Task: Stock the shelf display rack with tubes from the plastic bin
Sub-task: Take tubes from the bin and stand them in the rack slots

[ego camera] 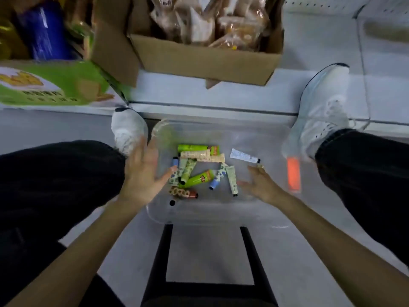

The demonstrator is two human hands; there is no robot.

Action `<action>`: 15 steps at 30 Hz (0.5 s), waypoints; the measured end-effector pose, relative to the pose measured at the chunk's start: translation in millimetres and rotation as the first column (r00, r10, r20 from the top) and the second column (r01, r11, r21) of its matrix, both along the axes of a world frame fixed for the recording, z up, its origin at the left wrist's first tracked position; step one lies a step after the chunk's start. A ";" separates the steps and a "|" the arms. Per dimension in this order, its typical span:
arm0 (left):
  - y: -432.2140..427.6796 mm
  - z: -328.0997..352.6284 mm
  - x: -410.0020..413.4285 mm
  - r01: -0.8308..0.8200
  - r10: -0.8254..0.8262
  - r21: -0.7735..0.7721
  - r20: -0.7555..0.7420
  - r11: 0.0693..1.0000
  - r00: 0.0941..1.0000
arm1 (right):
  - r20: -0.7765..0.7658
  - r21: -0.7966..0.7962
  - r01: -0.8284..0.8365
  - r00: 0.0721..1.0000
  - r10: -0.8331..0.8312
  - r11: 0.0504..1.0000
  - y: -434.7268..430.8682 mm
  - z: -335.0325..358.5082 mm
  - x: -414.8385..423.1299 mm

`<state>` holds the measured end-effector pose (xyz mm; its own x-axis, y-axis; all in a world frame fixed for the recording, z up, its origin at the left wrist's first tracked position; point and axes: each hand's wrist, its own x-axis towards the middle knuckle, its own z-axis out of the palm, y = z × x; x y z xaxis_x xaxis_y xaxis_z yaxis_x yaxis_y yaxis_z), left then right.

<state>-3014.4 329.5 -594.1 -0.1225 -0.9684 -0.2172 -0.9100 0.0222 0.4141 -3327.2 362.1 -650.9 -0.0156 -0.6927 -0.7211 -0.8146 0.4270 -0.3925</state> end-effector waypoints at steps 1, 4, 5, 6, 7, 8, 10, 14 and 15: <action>1.5 -7.3 -1.1 -0.092 0.095 0.053 -0.055 0.994 0.994 | 0.015 0.046 0.076 0.997 -0.077 0.996 7.6 -41.1 -13.8; 3.8 -26.4 -6.5 -0.271 0.316 0.222 -0.201 0.937 0.927 | 0.040 0.183 0.282 0.955 -0.294 0.942 21.7 -88.6 -29.0; 4.4 -32.4 -8.8 -0.292 0.351 0.251 -0.234 0.923 0.907 | 0.045 0.182 0.336 0.936 -0.350 0.924 19.6 -77.2 -22.5; 5.5 -38.7 -10.4 -0.303 0.371 0.266 -0.260 0.915 0.891 | 0.042 0.184 0.390 0.914 -0.403 0.902 17.9 -73.9 -18.3; 6.6 -43.5 -12.0 -0.305 0.378 0.268 -0.285 0.914 0.881 | 0.040 0.192 0.439 0.890 -0.454 0.878 16.8 -75.9 -17.4; 7.9 -48.5 -11.9 -0.304 0.378 0.261 -0.313 0.916 0.871 | 0.019 0.191 0.476 0.872 -0.488 0.858 16.7 -80.9 -17.3; 9.1 -55.2 -8.2 -0.305 0.377 0.240 -0.362 0.922 0.853 | -0.027 0.146 0.537 0.841 -0.540 0.831 17.7 -92.7 -18.0; 10.8 -63.2 2.2 -0.324 0.382 0.208 -0.387 0.923 0.839 | -0.063 0.008 0.645 0.763 -0.643 0.764 15.6 -110.3 -8.9; 11.6 -64.0 1.5 -0.340 0.392 0.197 -0.393 0.919 0.832 | -0.092 -0.008 0.643 0.762 -0.641 0.766 12.7 -108.5 -3.7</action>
